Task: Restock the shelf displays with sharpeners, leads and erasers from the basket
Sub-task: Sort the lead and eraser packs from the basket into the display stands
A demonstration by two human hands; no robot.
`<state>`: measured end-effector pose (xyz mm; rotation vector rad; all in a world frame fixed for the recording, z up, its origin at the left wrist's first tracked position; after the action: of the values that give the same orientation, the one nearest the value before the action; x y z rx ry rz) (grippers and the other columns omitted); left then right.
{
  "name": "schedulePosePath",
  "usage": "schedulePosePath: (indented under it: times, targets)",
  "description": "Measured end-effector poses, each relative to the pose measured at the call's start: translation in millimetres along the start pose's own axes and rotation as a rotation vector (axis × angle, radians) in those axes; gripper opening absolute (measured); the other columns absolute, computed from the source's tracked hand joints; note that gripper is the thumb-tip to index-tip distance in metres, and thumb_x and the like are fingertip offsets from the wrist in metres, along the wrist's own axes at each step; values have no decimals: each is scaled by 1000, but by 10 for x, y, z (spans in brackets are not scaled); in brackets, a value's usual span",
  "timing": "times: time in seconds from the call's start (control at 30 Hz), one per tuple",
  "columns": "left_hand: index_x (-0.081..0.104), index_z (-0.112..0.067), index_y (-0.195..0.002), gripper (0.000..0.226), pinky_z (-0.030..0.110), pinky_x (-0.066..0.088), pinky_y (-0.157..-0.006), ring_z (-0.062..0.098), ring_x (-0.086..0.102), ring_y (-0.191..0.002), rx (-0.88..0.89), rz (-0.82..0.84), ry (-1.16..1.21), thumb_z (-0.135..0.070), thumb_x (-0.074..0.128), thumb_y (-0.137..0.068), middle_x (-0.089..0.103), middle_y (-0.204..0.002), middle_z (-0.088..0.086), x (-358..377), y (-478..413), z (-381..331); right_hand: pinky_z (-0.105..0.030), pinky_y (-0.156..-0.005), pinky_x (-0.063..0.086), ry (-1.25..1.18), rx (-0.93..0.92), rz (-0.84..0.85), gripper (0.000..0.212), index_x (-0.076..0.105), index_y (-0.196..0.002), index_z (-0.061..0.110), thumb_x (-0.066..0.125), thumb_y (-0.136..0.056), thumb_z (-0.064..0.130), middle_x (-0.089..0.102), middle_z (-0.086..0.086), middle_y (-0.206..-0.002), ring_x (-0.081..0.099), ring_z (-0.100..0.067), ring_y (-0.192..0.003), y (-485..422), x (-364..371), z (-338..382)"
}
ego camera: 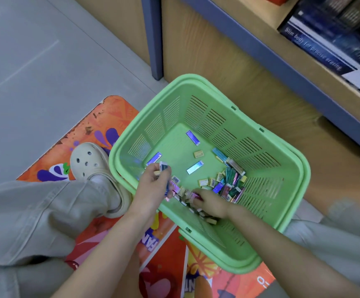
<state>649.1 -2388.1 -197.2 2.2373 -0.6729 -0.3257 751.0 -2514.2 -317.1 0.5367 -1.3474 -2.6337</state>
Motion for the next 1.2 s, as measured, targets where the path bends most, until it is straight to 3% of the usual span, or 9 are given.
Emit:
schedulePosePath:
  times: [0.1,0.2,0.33,0.5,0.6,0.7,0.87,1.07,1.2]
  targets:
    - [51,-7,-99,6,20,47,-58,6,54,-47,23,-40,-36,-12,52,-96,55,-63,5,32,1,-6,-27,-79,45,-234,-105,-203,21,53,-115,14,44,-100,26,58,7,-91,55,-8,-84,142,-245,337]
    - [51,-4,-106,12,22,53,-71,20,66,-79,-32,-66,100,-11,52,-96,65,-94,15,80,-47,27,-40,-88,51,-479,-216,-349,16,54,-87,24,44,-100,22,54,7,-77,55,-5,-74,344,-461,749]
    - [59,-12,-96,18,26,54,-66,12,64,-67,-46,30,236,-10,43,-100,68,-88,5,216,-2,-56,-15,-65,42,-534,-285,-443,25,58,-91,24,36,-103,18,54,11,-76,52,8,-65,627,-571,1151]
    - [58,-9,-101,22,22,55,-56,8,66,-59,-67,141,419,-18,38,-102,69,-81,5,350,110,-162,-20,-77,30,-190,-249,-527,34,50,-129,6,30,-102,10,51,-13,-112,49,-24,-105,812,-584,1211]
    - [57,-10,-97,20,23,52,-56,11,62,-59,-43,154,367,-26,44,-99,64,-75,3,332,111,-157,-26,-105,24,134,-312,-561,39,42,-140,8,34,-103,20,44,-15,-138,31,-26,-130,900,-550,1270]
    - [57,-10,-92,20,23,52,-53,15,57,-62,-15,137,283,-29,52,-94,60,-74,4,258,127,-149,-27,-114,14,97,-361,-461,42,43,-142,20,31,-103,30,30,-4,-151,17,-15,-141,923,-621,1229]
    - [55,-16,-91,13,19,52,-51,11,57,-51,-16,131,187,-29,55,-92,58,-75,6,168,137,-188,-19,-101,39,-172,-336,-455,29,59,-123,16,43,-101,24,58,2,-124,53,-7,-114,647,-931,698]
    - [57,-20,-97,13,24,54,-60,9,62,-54,-46,130,138,-32,55,-92,62,-81,1,145,16,-128,-30,-101,42,118,107,-4,52,48,-134,8,67,-88,20,56,-8,-133,53,-22,-122,40,-569,-389]
    - [57,-17,-99,14,19,53,-57,15,58,-62,-63,141,154,-29,54,-93,59,-83,3,155,-58,-97,-32,-100,41,489,70,120,72,48,-136,15,80,-74,31,51,-9,-136,48,-26,-124,-142,-224,-626]
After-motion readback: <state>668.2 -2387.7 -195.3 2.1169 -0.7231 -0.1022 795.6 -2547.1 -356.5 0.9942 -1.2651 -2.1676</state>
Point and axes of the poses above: each hand's wrist, its own y-axis away from the middle knuckle, its own x-axis out of the palm, z = x × y, the point moved 5 cm from there along -y, towards the middle knuckle
